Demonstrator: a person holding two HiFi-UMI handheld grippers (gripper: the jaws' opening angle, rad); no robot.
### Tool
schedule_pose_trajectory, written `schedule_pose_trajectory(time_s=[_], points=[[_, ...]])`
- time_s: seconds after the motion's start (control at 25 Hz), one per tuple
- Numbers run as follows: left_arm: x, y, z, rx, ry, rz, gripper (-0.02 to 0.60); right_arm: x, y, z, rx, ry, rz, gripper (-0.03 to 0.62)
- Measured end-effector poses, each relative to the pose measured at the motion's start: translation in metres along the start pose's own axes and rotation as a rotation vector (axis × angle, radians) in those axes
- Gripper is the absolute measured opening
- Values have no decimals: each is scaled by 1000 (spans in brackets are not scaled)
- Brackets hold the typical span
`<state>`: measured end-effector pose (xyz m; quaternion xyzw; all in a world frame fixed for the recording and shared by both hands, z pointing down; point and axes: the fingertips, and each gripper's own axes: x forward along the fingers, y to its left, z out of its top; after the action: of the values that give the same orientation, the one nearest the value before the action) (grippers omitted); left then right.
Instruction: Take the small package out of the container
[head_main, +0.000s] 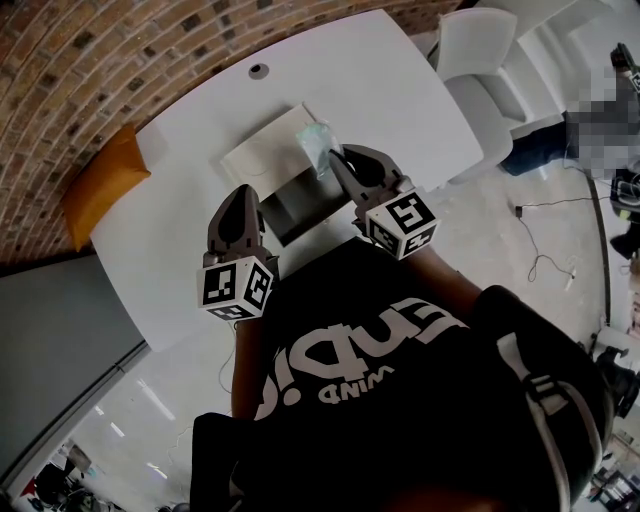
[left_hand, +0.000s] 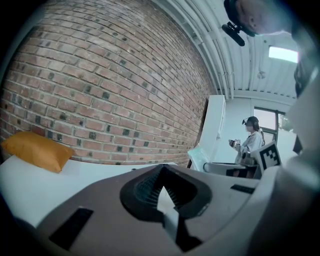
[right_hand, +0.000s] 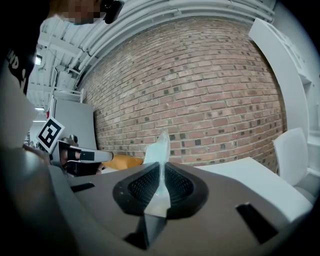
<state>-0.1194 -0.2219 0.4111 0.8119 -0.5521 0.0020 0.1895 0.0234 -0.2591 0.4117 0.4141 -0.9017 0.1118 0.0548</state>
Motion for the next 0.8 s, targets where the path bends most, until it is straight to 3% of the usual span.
schedule_pose_trajectory(time_s=[0.8], points=[[1, -5, 1, 16, 3, -6, 6, -3, 2, -9, -18, 41, 2, 23]])
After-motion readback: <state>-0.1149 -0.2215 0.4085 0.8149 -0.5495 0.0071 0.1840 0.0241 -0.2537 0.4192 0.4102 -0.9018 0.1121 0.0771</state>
